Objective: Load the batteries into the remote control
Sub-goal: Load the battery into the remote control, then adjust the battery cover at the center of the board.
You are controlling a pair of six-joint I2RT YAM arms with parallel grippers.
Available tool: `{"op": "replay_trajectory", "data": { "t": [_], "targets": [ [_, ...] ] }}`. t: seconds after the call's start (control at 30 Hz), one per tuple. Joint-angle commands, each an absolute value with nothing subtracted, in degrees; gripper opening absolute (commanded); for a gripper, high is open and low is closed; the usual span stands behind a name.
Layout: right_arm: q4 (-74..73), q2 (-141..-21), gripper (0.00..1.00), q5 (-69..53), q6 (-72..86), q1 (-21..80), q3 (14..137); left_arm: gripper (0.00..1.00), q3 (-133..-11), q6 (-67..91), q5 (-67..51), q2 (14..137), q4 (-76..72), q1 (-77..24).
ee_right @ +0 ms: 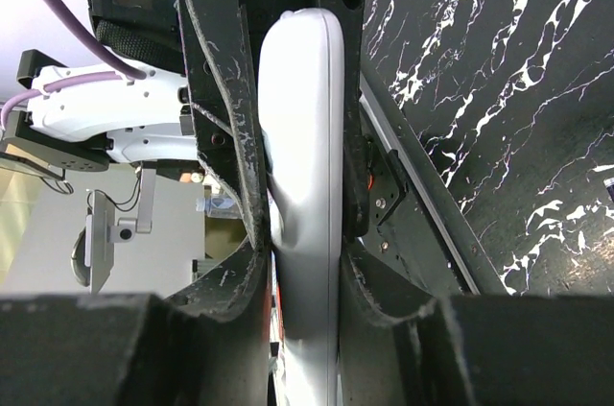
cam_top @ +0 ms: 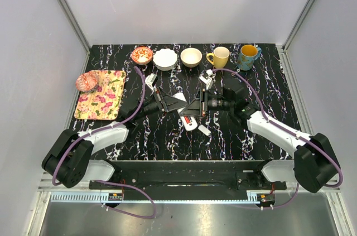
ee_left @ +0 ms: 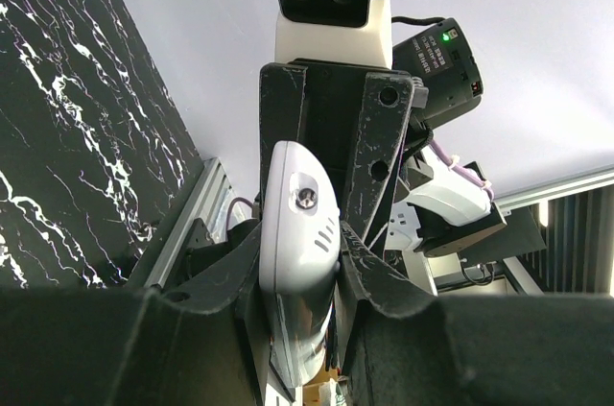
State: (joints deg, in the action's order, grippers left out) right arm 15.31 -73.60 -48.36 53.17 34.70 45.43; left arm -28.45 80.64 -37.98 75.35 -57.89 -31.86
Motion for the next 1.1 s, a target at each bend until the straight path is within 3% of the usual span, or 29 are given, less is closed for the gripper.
{"op": "replay_trajectory", "data": {
  "t": [0.0,0.03,0.13,0.17,0.27,0.3,0.33,0.73,0.93,1.07],
  "targets": [
    [15.21,-75.06,0.07,-48.6,52.91,34.72,44.3,0.0,-29.36,81.04,-38.58,73.3,-64.34,-32.25],
    [15.29,-75.06,0.08,-48.6,52.91,34.63,44.21,0.0,-29.36,80.95,-38.58,73.21,-64.34,-32.17],
    [15.03,-74.62,0.44,-48.6,53.43,34.37,44.73,0.0,-28.92,80.51,-38.41,73.13,-63.81,-32.17],
    [14.68,-74.36,0.6,-48.26,53.35,34.28,45.0,0.0,-28.57,80.33,-38.32,73.13,-63.72,-32.17],
    [11.78,-72.95,0.82,-47.2,51.77,33.75,46.49,0.0,-28.04,80.16,-38.14,73.56,-63.98,-32.26],
    [10.56,-72.51,0.94,-46.94,51.07,33.58,47.02,0.0,-27.95,80.16,-38.06,73.65,-64.07,-32.17],
    [7.15,-71.64,0.97,-46.67,48.72,33.14,48.41,0.0,-27.95,80.07,-37.97,73.83,-64.16,-32.25],
    [-21.59,-56.97,1.0,-35.52,28.07,28.92,57.74,0.0,-25.76,80.33,-38.93,77.25,-66.88,-29.18],
    [-24.79,-55.55,1.0,-10.15,22.07,29.0,49.85,0.0,-20.57,84.46,-39.73,77.09,-74.79,-26.19],
    [-24.52,-58.09,0.94,-5.55,18.9,29.62,46.76,0.0,-17.76,82.02,-40.34,73.05,-70.07,-25.75]
  ]
}}
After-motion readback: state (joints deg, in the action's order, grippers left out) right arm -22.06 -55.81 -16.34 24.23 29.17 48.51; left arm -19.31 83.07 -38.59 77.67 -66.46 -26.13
